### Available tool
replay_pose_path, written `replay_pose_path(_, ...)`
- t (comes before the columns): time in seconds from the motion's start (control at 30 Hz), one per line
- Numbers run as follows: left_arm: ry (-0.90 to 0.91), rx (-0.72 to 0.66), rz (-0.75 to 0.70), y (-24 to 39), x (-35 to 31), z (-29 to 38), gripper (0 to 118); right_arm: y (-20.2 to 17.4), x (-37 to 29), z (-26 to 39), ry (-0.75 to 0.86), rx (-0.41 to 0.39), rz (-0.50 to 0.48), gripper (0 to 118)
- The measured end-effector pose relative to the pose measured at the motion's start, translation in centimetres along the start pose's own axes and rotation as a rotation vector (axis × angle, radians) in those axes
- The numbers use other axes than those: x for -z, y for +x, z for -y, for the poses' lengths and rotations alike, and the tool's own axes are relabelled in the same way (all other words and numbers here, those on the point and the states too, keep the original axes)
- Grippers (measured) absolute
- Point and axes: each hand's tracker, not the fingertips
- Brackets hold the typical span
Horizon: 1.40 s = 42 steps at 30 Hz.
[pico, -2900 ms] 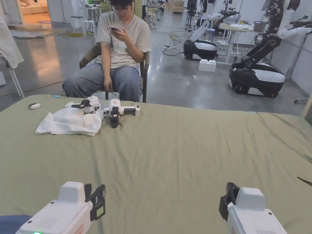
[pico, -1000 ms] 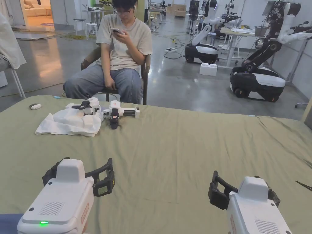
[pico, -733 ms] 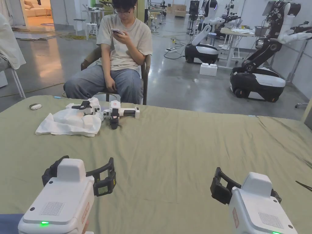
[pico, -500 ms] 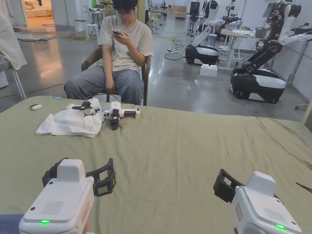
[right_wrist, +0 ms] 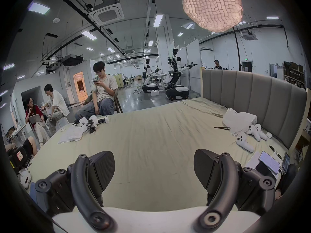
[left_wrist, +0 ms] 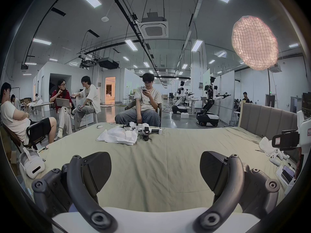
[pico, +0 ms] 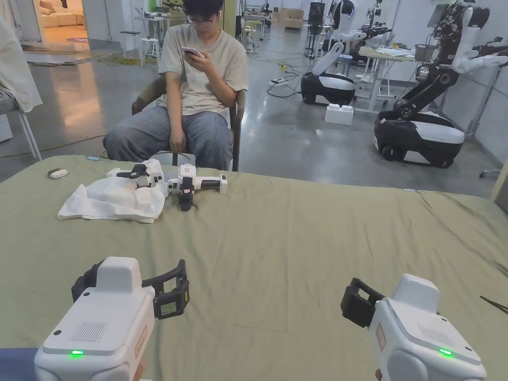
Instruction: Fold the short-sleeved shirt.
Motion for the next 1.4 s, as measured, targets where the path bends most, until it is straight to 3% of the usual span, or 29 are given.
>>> replay_pose_path(0.13, -0.005, -0.004, 0.007, -0.1, 0.0, 0.1, 108, 0.1, 0.3, -0.2, -0.018, 0.019, -0.003, 98)
replay_pose_path(0.63, -0.007, 0.023, 0.017, 0.2, 0.1, 0.3, 108, 0.1, 0.2, -0.3, 0.007, -0.028, 0.005, 98)
replay_pose_path(0.8, -0.012, 0.019, 0.023, 0.2, 0.1, 0.4, 108, 0.9, 0.3, 0.1, 0.045, 0.005, -0.104, 98)
replay_pose_path(0.9, -0.017, 0.022, 0.026, 0.1, 0.2, 0.6, 108, 1.1, 0.2, 0.5, 0.090, -0.031, -0.142, 98)
replay_pose_path(1.13, -0.017, 0.019, 0.028, 0.0, 0.2, 0.7, 108, 0.3, 0.9, 1.5, 0.128, -0.101, -0.032, 100)
replay_pose_path(1.4, -0.013, 0.023, 0.026, -0.2, 0.3, 0.8, 108, 0.2, 0.8, 1.8, 0.166, -0.114, -0.030, 102)
